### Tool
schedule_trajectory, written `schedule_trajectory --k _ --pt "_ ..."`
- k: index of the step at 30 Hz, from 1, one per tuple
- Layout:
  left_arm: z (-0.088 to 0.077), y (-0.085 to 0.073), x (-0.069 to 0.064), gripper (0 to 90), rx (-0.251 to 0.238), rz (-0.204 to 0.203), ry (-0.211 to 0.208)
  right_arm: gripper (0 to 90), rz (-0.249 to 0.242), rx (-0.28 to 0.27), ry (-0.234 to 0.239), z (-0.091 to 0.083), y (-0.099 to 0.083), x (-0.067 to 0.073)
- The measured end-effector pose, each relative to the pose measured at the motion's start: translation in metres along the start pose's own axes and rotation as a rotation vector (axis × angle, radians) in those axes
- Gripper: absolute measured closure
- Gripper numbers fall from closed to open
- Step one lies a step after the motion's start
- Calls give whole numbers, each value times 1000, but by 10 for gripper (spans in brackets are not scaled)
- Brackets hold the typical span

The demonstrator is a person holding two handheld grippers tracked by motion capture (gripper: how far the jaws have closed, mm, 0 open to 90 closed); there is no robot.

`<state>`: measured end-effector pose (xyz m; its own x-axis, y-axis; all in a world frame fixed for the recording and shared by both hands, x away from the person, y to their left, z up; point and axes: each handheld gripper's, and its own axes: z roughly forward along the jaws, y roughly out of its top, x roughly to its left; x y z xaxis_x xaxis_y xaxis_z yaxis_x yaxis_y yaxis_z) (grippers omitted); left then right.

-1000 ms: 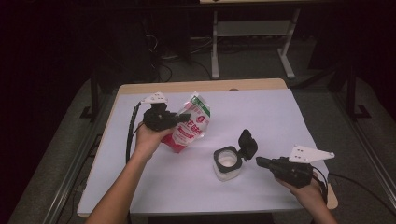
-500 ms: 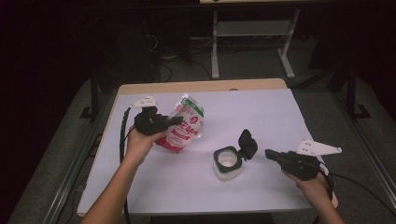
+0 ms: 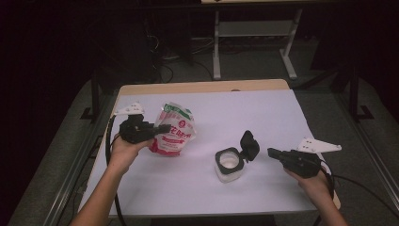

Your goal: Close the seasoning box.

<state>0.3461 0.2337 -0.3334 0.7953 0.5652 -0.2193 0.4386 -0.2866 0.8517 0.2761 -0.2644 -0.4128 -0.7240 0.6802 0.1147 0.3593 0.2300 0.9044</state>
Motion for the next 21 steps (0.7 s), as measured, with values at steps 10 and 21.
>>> schedule_trajectory --k 10,21 --pt "-21 -16 6 899 27 -20 19 900 -1 16 -3 4 -2 -3" --pt "-45 -60 22 899 17 -114 65 900 1 32 -5 9 -3 -3"
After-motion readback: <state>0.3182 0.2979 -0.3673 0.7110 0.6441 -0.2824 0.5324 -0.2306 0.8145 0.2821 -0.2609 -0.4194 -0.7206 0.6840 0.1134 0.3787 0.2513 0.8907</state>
